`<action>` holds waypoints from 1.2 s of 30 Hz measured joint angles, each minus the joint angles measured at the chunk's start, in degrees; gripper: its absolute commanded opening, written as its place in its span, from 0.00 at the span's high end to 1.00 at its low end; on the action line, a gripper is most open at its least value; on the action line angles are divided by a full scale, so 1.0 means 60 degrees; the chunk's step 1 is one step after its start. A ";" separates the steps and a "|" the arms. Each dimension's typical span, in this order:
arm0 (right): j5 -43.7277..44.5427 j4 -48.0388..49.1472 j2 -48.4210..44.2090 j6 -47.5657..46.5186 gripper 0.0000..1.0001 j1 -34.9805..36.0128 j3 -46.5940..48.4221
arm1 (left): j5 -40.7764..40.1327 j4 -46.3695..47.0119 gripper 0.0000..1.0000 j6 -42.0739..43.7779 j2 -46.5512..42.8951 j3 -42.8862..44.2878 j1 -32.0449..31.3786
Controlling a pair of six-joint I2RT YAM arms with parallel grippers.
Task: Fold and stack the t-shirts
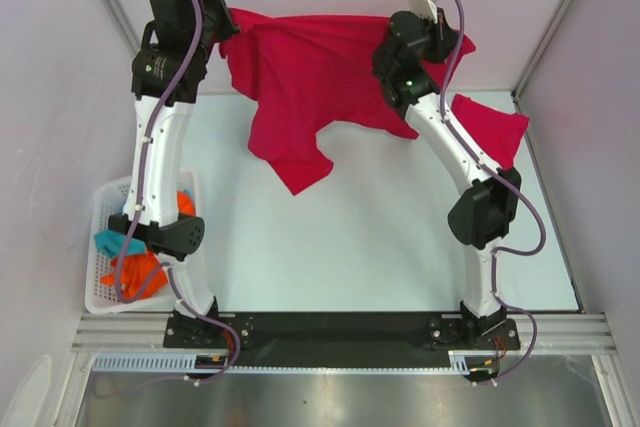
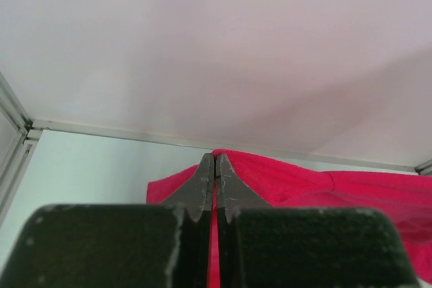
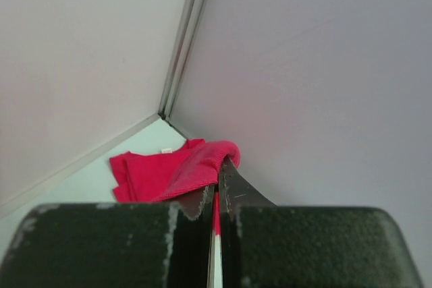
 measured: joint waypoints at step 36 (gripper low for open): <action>0.0852 0.1322 -0.7318 0.0011 1.00 0.6411 -0.5271 | -0.1067 -0.3133 1.00 -0.0681 -0.6885 -0.3133 -0.2328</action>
